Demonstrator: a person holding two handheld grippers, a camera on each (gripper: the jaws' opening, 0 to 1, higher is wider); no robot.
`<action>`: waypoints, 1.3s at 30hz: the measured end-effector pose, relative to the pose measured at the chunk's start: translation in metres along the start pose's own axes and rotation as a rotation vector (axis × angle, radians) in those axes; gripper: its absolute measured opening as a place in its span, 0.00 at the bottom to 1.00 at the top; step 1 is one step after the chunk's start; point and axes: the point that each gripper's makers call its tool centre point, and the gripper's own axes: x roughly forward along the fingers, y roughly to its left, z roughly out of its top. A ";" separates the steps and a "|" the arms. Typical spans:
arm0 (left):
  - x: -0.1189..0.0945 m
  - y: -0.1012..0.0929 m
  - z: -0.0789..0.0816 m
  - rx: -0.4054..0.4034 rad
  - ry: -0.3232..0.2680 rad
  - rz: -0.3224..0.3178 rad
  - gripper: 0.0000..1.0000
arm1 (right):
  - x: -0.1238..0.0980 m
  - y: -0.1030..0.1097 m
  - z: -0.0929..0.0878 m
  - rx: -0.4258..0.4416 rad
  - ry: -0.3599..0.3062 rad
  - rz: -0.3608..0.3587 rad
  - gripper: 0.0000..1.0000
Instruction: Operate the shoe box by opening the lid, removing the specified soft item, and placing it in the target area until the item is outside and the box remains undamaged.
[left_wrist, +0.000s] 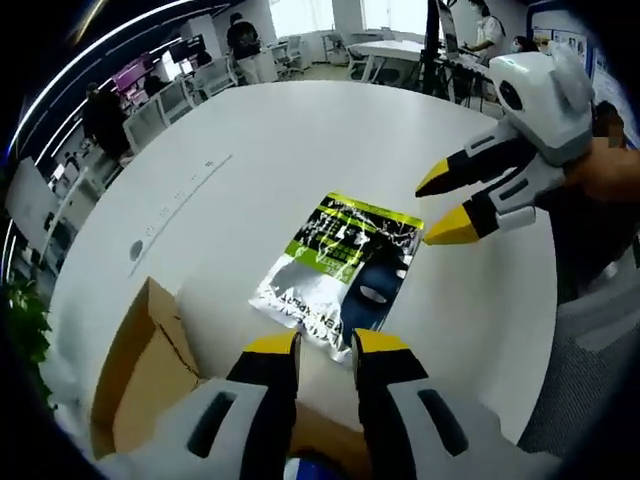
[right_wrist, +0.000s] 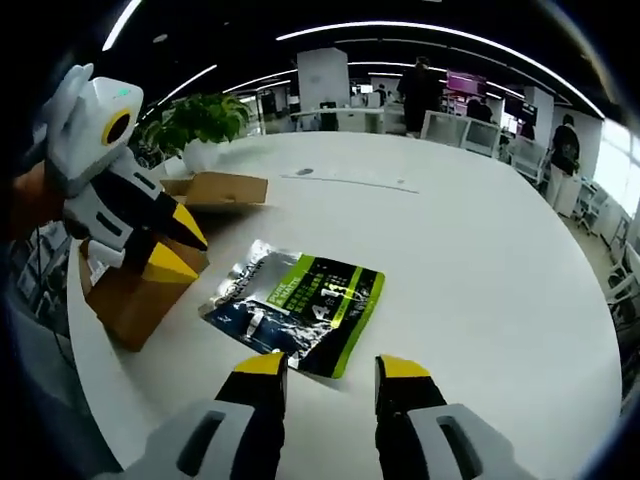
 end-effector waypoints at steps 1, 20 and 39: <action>-0.004 0.000 0.001 -0.021 -0.013 0.001 0.23 | -0.001 0.000 0.001 -0.008 -0.005 0.001 0.33; -0.074 0.025 -0.022 -0.224 -0.185 0.044 0.55 | -0.027 0.054 0.037 0.001 -0.039 0.163 0.45; -0.151 0.090 -0.113 -0.350 -0.240 0.227 0.55 | -0.027 0.098 0.054 -0.059 -0.041 0.256 0.46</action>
